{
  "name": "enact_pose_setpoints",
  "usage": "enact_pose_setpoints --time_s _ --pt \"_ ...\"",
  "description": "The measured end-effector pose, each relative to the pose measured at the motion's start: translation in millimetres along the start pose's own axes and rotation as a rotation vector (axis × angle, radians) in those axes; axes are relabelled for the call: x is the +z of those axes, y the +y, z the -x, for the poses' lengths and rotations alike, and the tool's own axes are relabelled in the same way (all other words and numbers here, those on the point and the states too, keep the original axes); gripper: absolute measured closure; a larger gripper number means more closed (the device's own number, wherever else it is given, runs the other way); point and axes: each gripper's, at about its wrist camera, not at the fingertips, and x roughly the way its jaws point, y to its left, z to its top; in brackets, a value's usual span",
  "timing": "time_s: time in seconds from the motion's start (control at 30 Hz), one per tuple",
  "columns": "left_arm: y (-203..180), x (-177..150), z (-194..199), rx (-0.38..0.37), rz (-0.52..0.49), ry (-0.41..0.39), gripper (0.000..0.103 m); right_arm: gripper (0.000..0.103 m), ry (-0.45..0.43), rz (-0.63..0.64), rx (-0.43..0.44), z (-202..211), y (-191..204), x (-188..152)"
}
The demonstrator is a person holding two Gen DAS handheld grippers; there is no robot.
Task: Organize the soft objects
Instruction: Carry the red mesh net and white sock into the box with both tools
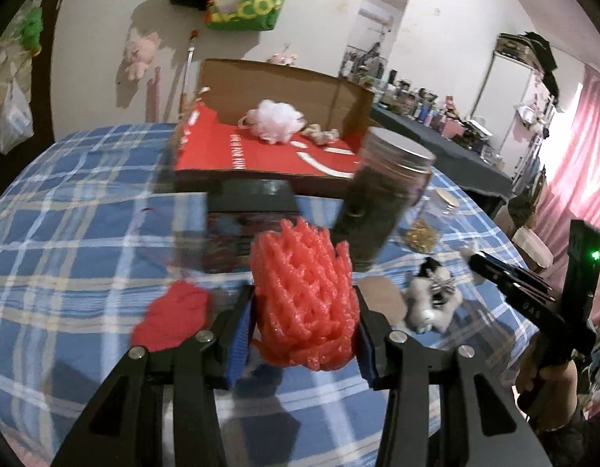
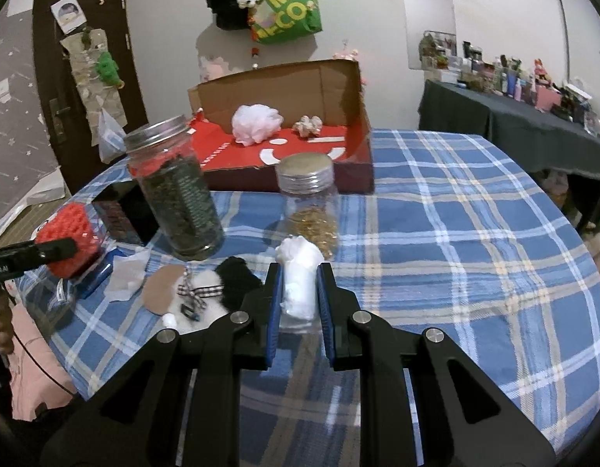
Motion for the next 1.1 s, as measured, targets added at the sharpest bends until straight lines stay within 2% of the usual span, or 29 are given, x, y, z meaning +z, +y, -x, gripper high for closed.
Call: enact_pose_setpoints --time_s 0.3,0.43,0.73,1.1 --pt "48.0 10.0 6.3 0.053 0.025 0.064 0.055 0.086 0.040 -0.014 -0.066 -6.6 -15.7 1.8" --pt "64.2 23.8 2.6 0.069 -0.001 0.089 0.055 0.086 0.062 -0.001 -0.089 -12.0 -22.0 4.9" --pt "78.5 53.3 -26.9 0.100 -0.157 0.149 0.055 0.086 0.108 0.009 -0.041 -29.8 -47.6 23.0" --pt "85.4 73.1 -49.2 0.050 -0.327 0.144 0.055 0.086 0.102 0.058 0.062 -53.1 -67.0 53.4"
